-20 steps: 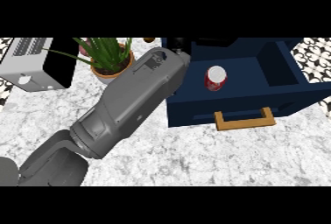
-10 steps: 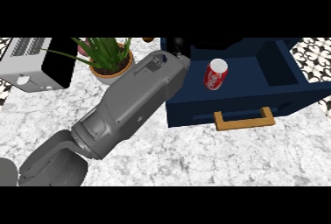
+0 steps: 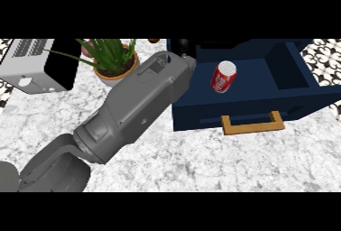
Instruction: Pick up the can, place it into the drawer and close the drawer
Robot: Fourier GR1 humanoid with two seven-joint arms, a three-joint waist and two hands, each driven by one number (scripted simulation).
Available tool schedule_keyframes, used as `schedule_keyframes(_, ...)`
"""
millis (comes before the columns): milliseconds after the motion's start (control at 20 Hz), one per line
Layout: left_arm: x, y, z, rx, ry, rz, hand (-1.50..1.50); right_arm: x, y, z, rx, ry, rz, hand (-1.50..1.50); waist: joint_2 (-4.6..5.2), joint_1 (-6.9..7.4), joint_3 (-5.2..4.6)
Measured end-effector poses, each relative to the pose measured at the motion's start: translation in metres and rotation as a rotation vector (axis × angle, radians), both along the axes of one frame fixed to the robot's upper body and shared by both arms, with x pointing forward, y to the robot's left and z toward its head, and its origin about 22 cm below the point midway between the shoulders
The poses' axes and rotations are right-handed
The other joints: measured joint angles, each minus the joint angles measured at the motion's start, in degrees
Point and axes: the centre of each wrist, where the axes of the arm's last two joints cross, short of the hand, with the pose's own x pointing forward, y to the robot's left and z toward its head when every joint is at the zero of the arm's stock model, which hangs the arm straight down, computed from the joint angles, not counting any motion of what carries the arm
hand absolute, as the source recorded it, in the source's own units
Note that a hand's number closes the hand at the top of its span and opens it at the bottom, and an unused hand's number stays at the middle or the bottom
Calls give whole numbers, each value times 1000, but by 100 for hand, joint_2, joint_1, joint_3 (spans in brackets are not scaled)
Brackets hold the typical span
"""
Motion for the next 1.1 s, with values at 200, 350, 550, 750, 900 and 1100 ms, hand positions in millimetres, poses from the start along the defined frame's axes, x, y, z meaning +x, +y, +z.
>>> schedule_keyframes(200,-3,-5,5,-19,-27,-12,-150,11,9,10,-108,-57,29,-150,-2,65,-1)
schedule_keyframes(350,-5,-8,8,-20,-51,-14,-150,17,21,16,-196,-83,28,-150,-14,150,-3)
schedule_keyframes(550,-5,-9,11,-26,-68,-12,-150,26,40,24,-310,-108,24,-150,-20,244,-5)
schedule_keyframes(750,-6,-10,14,-41,-63,-23,-150,48,56,23,-403,-112,17,-150,-26,356,-8)
schedule_keyframes(900,-7,-12,17,-53,-59,-24,-150,68,70,20,-477,-108,15,-150,-40,434,-8)
schedule_keyframes(1100,-6,-8,17,-58,-45,-22,-150,96,85,12,-558,-109,-3,-150,-70,513,-10)
